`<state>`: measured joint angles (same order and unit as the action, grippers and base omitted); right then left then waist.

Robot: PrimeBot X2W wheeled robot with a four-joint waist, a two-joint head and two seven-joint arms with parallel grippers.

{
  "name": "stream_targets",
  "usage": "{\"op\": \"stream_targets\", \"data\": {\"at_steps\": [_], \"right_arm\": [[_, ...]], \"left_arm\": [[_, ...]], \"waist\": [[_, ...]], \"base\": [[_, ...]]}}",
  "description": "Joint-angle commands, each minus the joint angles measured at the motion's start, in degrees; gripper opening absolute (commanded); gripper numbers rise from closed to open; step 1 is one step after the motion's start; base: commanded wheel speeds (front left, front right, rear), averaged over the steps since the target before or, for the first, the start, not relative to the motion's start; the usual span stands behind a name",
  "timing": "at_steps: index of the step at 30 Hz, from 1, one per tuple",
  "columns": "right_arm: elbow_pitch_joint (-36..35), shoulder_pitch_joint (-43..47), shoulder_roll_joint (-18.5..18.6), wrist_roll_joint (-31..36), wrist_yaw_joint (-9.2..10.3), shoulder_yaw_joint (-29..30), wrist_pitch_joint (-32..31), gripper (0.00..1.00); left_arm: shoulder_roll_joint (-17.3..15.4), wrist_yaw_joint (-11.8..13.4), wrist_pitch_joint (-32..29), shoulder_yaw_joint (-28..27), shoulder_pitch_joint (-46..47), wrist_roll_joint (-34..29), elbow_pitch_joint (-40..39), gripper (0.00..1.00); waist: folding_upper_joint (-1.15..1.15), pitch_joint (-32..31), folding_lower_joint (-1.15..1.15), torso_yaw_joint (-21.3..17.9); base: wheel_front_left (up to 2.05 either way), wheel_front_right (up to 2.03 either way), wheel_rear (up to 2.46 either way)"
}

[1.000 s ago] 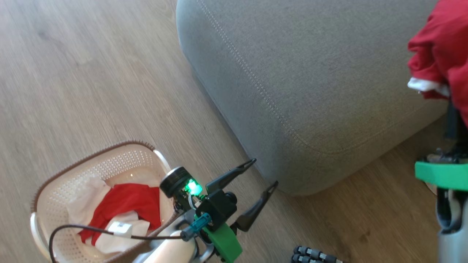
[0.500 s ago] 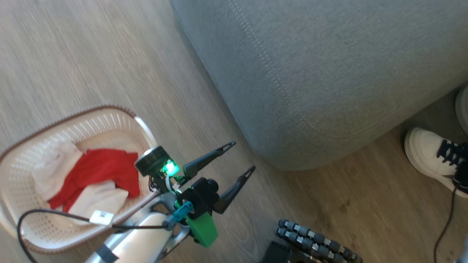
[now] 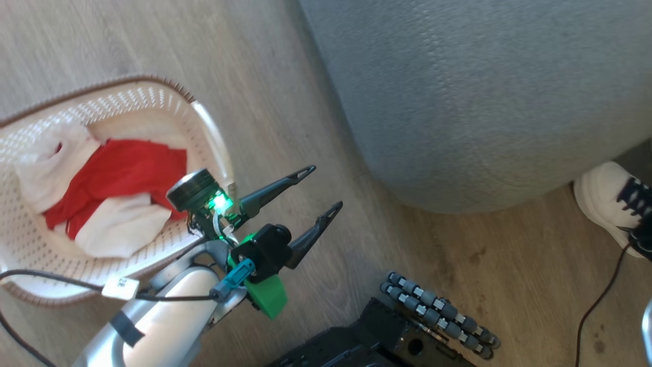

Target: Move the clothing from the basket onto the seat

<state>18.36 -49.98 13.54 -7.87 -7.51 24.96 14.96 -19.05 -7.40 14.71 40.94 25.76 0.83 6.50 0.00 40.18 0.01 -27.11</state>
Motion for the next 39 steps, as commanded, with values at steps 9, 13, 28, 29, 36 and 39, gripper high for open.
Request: {"op": "stream_targets", "data": {"at_steps": [9,13,28,29,36,39], "right_arm": [[19.7,-10.8,6.5,-6.2,0.02,-1.4,0.0,0.00],[30.1,-14.7,8.8,-6.5,0.02,-2.0,0.0,0.00],[53.2,-24.6,13.8,-8.0,0.02,-0.1,-3.0,0.00],[53.7,-24.5,13.9,-7.9,0.02,0.0,-3.5,0.00],[55.1,-23.5,13.3,-7.6,0.02,1.0,-4.8,0.00],[55.3,-23.0,13.8,-7.1,0.02,1.7,-4.0,0.00]], "left_arm": [[-0.6,1.2,0.3,-1.2,1.8,-0.7,-3.2,1.00],[-0.4,1.6,0.3,-1.1,2.2,-0.8,-3.5,1.00],[0.2,2.3,0.3,-0.3,3.2,-0.5,-3.4,1.00],[0.3,2.4,0.3,-0.3,3.3,-0.5,-3.4,1.00],[0.5,2.5,0.3,-0.1,3.5,-0.2,-3.1,1.00],[0.6,2.6,0.3,-0.1,3.2,0.0,-3.0,1.00]], "waist": [[0.00,4.9,-0.01,5.7],[0.00,5.9,-0.01,7.0],[0.00,7.2,-0.01,8.8],[0.00,7.2,-0.01,8.8],[0.00,6.8,-0.01,9.2],[0.00,6.3,-0.01,9.2]], "base": [[0.00,0.00,0.00],[0.00,0.00,0.00],[0.00,0.00,0.00],[0.00,0.00,0.00],[0.00,0.00,0.00],[0.00,0.00,0.00]]}}
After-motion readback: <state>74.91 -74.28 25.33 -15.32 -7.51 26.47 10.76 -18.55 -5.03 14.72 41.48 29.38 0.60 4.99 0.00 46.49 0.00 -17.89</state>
